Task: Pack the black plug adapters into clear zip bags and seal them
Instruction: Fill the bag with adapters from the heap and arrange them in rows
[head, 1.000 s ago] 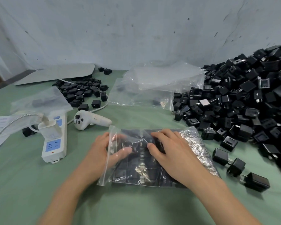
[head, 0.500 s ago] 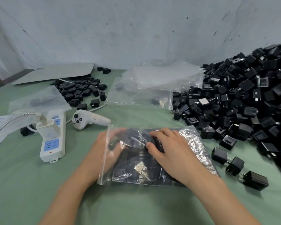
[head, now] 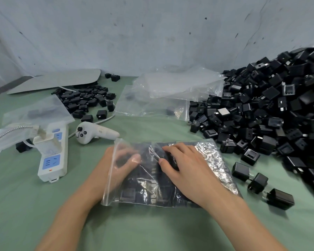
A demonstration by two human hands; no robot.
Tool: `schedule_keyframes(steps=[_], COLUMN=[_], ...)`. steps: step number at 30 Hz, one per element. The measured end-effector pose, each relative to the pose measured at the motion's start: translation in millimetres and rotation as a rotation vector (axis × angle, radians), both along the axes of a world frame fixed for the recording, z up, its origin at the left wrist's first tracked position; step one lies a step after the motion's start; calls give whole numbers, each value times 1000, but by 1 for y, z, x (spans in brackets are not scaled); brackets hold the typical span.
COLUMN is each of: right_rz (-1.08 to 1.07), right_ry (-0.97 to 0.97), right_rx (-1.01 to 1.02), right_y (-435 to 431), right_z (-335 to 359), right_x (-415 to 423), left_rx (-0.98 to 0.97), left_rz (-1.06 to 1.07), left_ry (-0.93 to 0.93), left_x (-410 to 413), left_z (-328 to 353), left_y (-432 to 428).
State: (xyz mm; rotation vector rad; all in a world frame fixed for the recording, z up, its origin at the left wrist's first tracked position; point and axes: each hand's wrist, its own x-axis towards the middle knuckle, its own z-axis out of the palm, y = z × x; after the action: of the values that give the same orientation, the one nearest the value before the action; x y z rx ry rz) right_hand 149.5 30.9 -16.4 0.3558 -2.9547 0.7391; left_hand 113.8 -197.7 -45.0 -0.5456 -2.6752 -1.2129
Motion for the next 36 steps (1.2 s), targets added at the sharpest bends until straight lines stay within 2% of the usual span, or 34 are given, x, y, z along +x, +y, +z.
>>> schedule_keyframes(steps=[5, 11, 15, 20, 22, 27, 32, 36], right_rz=[-3, 7, 12, 20, 22, 17, 22, 25], right_ry=[-1, 8, 25, 48, 52, 63, 74, 101], right_rx=[-1, 13, 61, 108, 117, 125, 154, 199], right_y=[0, 0, -1, -2, -2, -4, -4, -6], right_z=[-1, -2, -2, -2, -2, -2, -2, -2], right_x=[-1, -2, -2, -1, -1, -1, 0, 2], left_rx=[41, 50, 141, 42, 36, 46, 231, 145], left_rz=[-7, -15, -12, 1, -42, 24, -10, 139], left_ry=[24, -104, -142, -101, -68, -46, -50, -55], left_x=[0, 6, 7, 6, 7, 4, 13, 15], left_z=[3, 10, 11, 7, 7, 6, 13, 13], left_y=[5, -3, -3, -2, 1, 3, 14, 1])
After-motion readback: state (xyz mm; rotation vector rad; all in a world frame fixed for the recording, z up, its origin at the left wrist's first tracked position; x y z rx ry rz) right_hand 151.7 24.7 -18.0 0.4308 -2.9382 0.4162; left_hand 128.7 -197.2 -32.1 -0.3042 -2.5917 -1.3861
